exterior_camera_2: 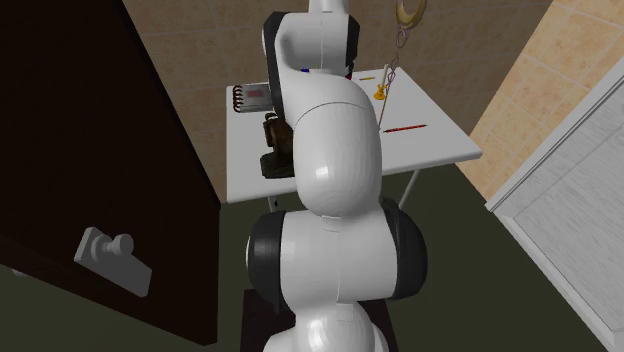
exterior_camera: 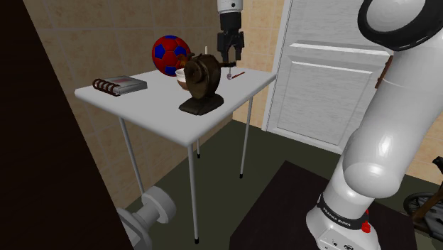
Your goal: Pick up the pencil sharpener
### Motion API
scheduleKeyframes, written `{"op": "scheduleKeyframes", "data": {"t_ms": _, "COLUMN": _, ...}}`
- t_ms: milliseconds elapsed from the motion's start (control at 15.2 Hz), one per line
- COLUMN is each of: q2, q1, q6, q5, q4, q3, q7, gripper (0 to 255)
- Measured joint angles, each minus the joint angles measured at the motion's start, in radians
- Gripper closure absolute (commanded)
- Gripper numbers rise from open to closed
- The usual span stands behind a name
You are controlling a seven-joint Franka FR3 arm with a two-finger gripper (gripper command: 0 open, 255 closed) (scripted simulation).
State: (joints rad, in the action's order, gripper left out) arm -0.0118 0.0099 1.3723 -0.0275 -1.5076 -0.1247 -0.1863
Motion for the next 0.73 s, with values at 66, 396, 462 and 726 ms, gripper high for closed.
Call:
{"op": "scheduleKeyframes", "data": {"t_ms": 66, "q2": -0.004, "q1": 0.000, "q6": 0.015, "q5": 0.000, "q4": -0.019, "q3": 0.000, "q7": 0.001, "gripper": 0}}
{"op": "scheduleKeyframes", "data": {"t_ms": 396, "q2": -0.020, "q1": 0.000, "q6": 0.052, "q5": -0.003, "q4": -0.071, "q3": 0.000, "q7": 0.003, "gripper": 255}}
{"op": "scheduleKeyframes", "data": {"t_ms": 462, "q2": -0.021, "q1": 0.000, "q6": 0.054, "q5": -0.003, "q4": -0.073, "q3": 0.000, "q7": 0.003, "gripper": 255}}
{"op": "scheduleKeyframes", "data": {"t_ms": 726, "q2": -0.024, "q1": 0.000, "q6": 0.057, "q5": -0.003, "q4": -0.077, "q3": 0.000, "q7": 0.003, "gripper": 255}}
